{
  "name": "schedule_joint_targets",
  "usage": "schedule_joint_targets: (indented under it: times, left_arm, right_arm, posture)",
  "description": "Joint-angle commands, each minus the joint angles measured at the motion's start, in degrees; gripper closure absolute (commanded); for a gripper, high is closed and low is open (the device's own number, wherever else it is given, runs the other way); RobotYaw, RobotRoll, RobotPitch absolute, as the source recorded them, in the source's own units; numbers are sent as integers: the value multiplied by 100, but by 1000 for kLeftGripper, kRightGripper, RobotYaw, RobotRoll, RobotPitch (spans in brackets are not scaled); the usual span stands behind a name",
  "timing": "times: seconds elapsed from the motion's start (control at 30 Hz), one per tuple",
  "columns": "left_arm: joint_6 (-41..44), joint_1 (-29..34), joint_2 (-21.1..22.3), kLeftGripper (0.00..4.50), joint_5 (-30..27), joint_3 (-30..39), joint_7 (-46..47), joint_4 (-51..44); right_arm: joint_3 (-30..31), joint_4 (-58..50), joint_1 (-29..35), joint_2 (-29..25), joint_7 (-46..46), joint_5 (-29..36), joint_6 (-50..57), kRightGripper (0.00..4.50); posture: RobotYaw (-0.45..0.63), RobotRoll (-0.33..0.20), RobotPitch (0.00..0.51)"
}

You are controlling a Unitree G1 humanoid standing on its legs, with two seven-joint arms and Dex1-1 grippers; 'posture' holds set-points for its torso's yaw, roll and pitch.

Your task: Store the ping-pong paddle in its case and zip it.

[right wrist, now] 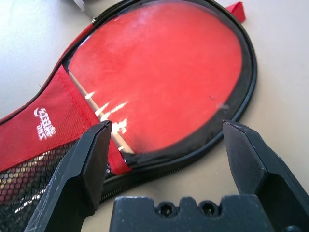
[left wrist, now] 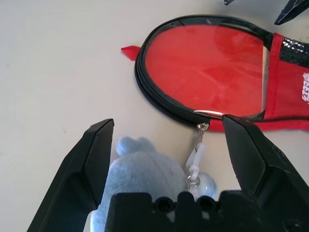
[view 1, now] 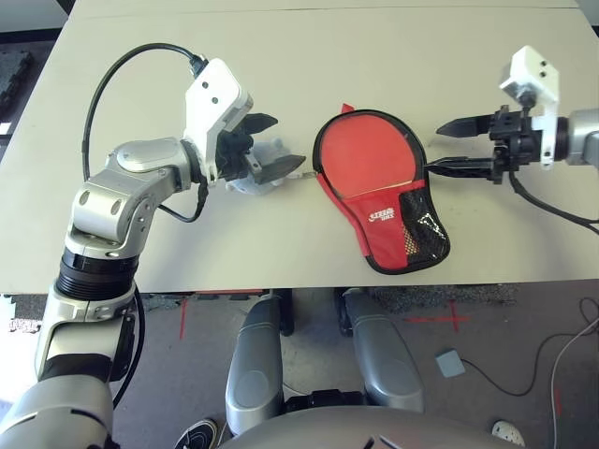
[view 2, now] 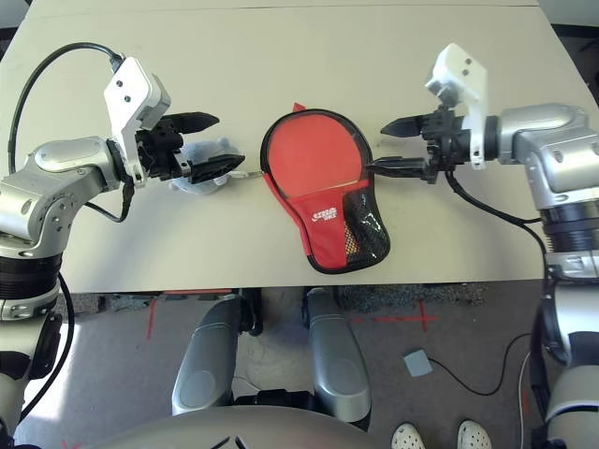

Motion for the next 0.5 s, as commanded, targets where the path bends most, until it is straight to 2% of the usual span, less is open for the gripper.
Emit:
schedule_joint_targets:
  times: [0.03,0.23,0.5]
  left_arm:
    - [95,194,146,0,5,3,-104,-82]
    - [125,295,317,0,44,33,-135,-39]
    - [10,310,457,0,130,99,-154,226]
  right_arm:
    - [151,398,-90,340,-19,-347,-360,22]
    - [128,883,-122,674,-114,-828,-808,22]
    - [141,973,23,746,-118,-1127,-1090,22]
  posture:
    - [-27,0,289]
    - [-13,0,276]
    - [-13,0,265]
